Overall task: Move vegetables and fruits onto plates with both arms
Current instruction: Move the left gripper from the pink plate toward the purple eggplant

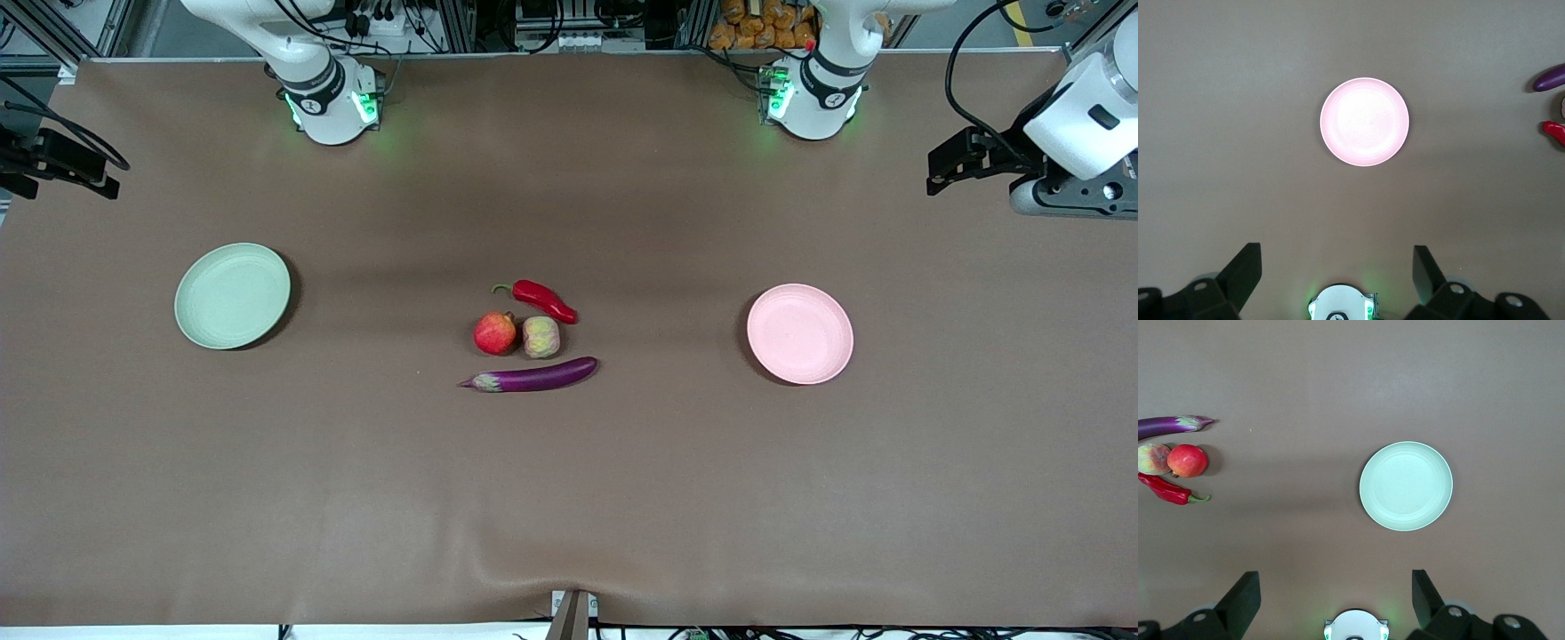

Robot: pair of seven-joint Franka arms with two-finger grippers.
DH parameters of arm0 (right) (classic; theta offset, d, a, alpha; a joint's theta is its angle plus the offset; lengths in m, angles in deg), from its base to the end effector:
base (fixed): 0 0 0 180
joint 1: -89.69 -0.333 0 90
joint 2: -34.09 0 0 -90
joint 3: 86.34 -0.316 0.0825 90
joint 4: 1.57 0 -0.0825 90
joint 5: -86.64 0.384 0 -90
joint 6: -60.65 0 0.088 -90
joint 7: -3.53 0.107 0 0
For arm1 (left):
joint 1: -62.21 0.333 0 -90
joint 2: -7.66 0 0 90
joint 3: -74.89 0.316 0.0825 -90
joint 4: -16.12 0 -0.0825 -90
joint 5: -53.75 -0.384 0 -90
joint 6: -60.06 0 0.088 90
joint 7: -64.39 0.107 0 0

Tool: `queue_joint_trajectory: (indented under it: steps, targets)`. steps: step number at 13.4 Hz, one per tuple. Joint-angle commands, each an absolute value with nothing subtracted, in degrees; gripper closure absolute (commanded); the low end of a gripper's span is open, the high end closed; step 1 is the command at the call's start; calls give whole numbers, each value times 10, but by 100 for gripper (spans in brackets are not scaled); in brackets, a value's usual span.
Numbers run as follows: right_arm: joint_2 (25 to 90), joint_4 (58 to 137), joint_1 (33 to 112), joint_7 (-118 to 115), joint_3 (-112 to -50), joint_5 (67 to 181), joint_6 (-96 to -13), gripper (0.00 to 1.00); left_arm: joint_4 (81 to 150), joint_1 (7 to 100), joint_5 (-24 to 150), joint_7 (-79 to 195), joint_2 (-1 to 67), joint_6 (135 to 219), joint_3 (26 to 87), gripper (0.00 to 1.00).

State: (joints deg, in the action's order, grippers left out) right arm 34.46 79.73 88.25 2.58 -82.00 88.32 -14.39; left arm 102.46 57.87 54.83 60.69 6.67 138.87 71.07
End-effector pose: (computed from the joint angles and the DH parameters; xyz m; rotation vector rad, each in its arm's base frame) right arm 0.5271 -0.0228 0.6693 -3.1041 0.0437 0.1782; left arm 0.5226 -0.0776 0.6474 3.1282 -0.1258 -0.1808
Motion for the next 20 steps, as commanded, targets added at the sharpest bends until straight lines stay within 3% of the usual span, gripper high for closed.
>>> queue_joint_trajectory:
  steps: [1,13,20]
  targets:
    - [345,794,883,36,-820,891,-136,0,1016,581,552,606,69,1395,709,0]
    - [345,794,879,41,-820,892,-134,0,966,547,643,334,153,1407,666,0]
    - [345,793,878,41,-820,893,-133,0,967,464,713,52,259,1579,664,0]
